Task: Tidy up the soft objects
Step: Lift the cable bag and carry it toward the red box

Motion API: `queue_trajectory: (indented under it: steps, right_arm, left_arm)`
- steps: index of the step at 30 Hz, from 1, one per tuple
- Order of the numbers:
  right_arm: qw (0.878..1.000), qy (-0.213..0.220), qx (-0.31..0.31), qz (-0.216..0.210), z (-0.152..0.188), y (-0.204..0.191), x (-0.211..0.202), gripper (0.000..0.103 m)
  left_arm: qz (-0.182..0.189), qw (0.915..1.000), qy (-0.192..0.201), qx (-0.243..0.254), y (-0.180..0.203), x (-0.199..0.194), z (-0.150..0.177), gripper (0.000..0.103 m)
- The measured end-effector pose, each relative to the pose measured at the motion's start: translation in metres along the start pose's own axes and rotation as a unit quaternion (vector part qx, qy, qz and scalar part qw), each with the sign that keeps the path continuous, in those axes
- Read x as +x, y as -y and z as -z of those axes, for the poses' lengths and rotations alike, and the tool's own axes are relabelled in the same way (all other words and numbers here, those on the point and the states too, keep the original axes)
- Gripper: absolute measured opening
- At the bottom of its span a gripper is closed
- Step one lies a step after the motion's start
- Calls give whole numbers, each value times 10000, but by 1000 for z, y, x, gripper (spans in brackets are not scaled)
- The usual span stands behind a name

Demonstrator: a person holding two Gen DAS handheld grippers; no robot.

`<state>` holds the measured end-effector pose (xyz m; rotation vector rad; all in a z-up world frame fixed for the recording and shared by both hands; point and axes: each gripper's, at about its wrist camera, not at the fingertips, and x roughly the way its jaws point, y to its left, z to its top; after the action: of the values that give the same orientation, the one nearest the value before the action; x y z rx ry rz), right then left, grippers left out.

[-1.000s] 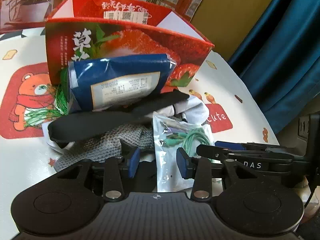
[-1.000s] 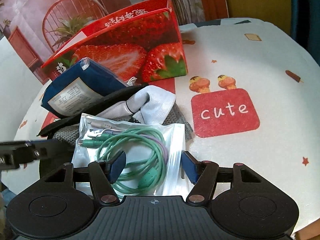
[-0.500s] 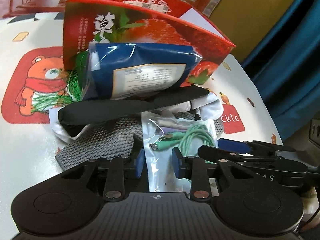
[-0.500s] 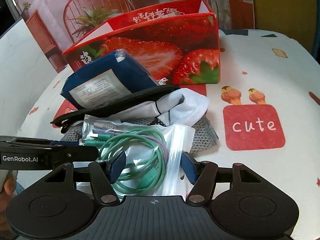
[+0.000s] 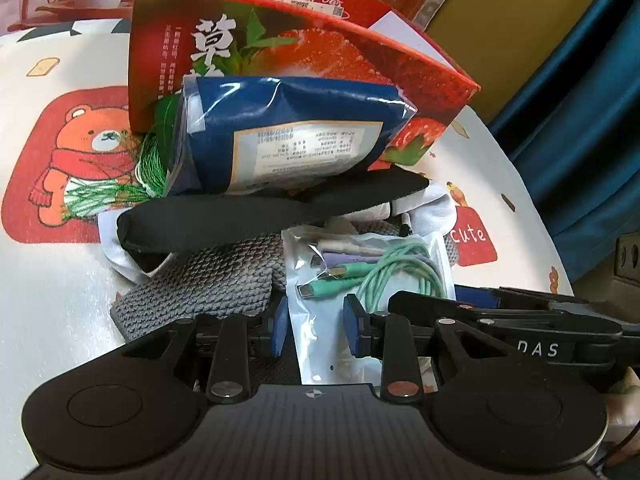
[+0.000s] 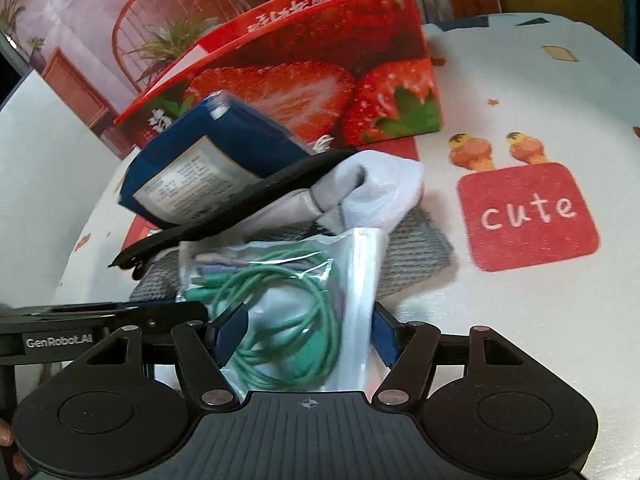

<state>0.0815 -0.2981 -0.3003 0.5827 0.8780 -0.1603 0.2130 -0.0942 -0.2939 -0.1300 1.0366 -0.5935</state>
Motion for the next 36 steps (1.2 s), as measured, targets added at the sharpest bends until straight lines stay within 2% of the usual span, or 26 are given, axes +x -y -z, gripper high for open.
queue_trajectory:
  steps: [7, 14, 25, 36]
  right_arm:
    - [9998, 133, -166, -67, -10, -8, -16, 53]
    - [9974, 440, -564, -70, -24, -27, -39, 53]
    - [9936, 830, -754, -117, -50, -40, -68, 53]
    - [9880, 1056, -1111, -216, -92, -61, -80, 53]
  left_arm:
    - [118, 9994, 306, 76, 3, -20, -8, 31]
    - [188, 9981, 557, 190, 11, -38, -17, 31]
    - [289, 9933, 1078, 316, 22, -71, -32, 31]
    - [172, 9893, 1407, 353, 23, -88, -69, 31]
